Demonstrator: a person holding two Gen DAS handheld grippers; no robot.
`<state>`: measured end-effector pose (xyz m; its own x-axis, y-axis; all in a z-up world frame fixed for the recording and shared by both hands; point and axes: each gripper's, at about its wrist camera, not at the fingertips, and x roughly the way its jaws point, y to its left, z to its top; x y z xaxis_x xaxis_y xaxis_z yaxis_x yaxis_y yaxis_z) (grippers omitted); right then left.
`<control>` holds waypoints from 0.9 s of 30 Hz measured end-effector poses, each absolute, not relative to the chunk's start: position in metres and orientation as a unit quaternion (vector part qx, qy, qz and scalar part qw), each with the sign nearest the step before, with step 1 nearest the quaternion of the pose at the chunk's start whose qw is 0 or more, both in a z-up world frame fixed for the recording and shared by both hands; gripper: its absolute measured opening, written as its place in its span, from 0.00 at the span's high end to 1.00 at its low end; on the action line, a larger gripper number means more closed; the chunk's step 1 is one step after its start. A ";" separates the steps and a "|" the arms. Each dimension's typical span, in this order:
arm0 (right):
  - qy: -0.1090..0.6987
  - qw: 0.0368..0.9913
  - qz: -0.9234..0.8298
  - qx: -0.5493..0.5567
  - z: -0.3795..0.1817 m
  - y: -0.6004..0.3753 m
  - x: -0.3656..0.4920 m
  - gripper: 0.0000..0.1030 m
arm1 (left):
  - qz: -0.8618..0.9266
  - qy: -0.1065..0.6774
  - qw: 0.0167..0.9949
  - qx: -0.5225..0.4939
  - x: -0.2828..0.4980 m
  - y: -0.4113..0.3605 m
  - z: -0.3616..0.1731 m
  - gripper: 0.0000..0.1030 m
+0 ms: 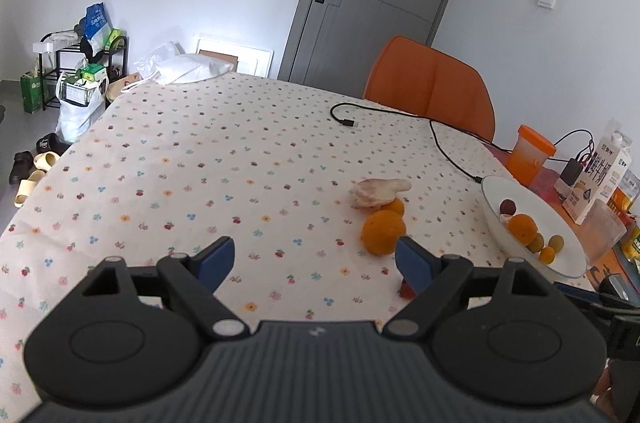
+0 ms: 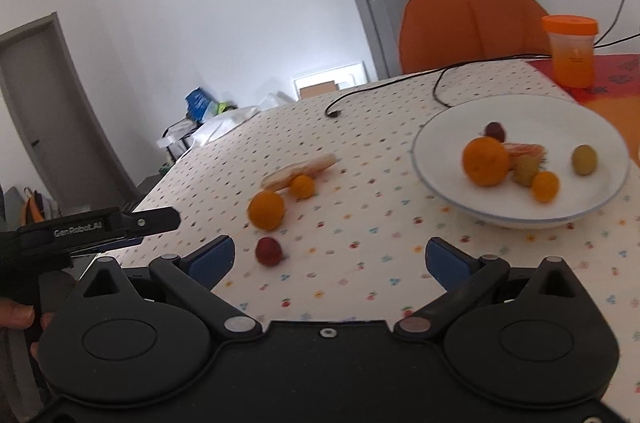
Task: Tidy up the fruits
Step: 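Move both open grippers back to the remaining fruits, then grasp an orange with the left gripper while the right grasps a red plum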
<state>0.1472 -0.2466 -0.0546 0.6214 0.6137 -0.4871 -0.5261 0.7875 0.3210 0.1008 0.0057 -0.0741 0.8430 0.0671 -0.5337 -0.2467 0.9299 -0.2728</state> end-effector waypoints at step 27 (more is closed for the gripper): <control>0.351 0.859 0.368 0.061 -0.080 -0.183 0.180 0.52 | 0.067 0.293 0.936 -0.185 0.119 0.030 -0.091 0.17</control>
